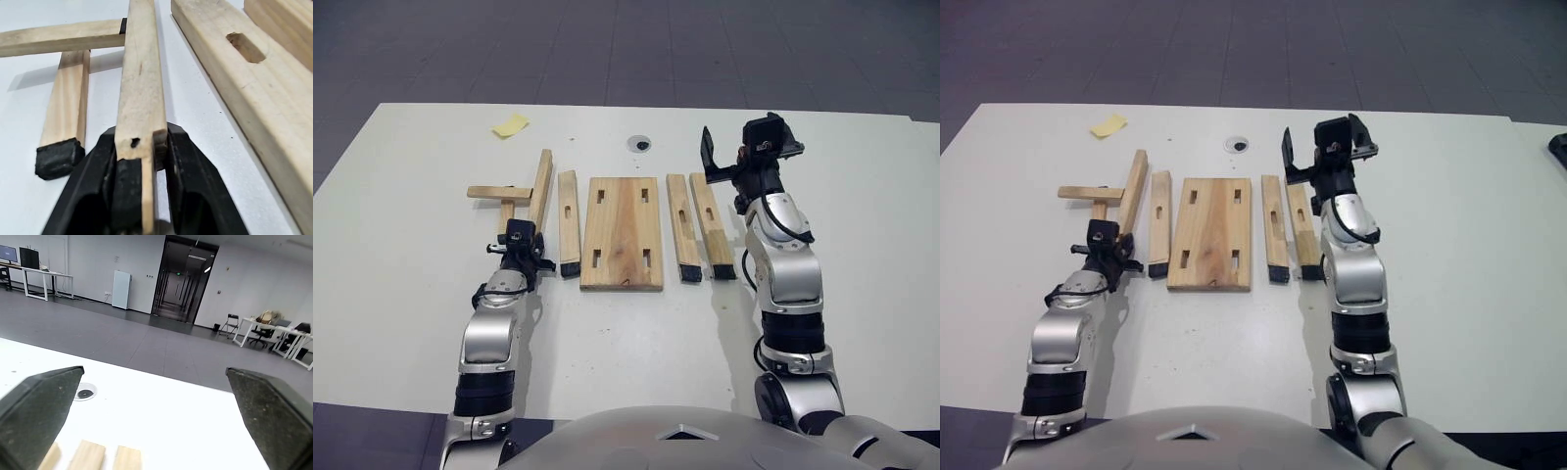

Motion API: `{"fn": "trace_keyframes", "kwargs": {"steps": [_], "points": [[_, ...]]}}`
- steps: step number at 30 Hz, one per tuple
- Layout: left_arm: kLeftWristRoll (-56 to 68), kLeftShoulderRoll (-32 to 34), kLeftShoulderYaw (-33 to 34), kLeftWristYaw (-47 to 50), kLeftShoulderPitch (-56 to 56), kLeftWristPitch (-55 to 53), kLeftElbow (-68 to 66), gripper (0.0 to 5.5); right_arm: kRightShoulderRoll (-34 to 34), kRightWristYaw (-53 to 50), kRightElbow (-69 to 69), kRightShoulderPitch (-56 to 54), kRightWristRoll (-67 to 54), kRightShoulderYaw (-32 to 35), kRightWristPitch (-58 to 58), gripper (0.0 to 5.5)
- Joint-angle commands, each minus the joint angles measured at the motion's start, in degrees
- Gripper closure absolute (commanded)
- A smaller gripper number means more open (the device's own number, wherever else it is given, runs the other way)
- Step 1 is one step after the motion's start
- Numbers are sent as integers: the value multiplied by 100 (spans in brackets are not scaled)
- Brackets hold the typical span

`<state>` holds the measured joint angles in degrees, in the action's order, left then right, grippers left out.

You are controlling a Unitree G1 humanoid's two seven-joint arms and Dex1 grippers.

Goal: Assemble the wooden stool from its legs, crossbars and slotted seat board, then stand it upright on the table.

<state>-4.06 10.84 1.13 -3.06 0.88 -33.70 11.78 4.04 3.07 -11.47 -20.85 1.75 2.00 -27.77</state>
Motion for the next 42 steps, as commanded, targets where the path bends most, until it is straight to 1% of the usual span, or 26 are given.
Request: {"fn": "trace_keyframes", "kwargs": {"steps": [1, 6, 9, 12, 14, 19, 27, 39, 40, 42], "points": [[-729, 165, -208, 598, -52, 938, -71, 448, -319, 138, -71, -362, -1038, 653, -714, 10], [-1943, 442, -586, 1539, -57, 2044, -304, 448, -765, -4, 290, -1468, -3381, 2125, -2113, 10], [-2732, 683, -946, 1938, -48, 2614, -312, 448, -808, -148, 760, -2397, -4526, 2629, -2614, 10], [-3268, 725, -1062, 2315, -49, 2843, -314, 448, -921, -433, 1422, -3141, -5258, 2921, -2812, 10], [-3510, 723, -1066, 2501, -32, 2946, -298, 448, -997, -549, 1891, -3500, -5513, 2953, -2779, 10], [-3849, 732, -1201, 2555, -102, 3184, -323, 448, -1007, -498, 3011, -4004, -5569, 2805, -2539, 10], [-4125, 733, -1320, 2486, -111, 3389, -347, 448, -1029, -220, 3978, -4467, -5352, 2470, -2157, 10], [-4394, 696, -1491, 2436, -66, 3539, -318, 448, -1032, 41, 5067, -4958, -5141, 2350, -1760, 10], [-4408, 699, -1495, 2433, -55, 3553, -309, 448, -1027, 30, 5098, -4971, -5138, 2356, -1754, 31], [-4438, 719, -1502, 2427, -55, 3576, -309, 448, -1014, -30, 5172, -4991, -5139, 2393, -1764, 49]]}}
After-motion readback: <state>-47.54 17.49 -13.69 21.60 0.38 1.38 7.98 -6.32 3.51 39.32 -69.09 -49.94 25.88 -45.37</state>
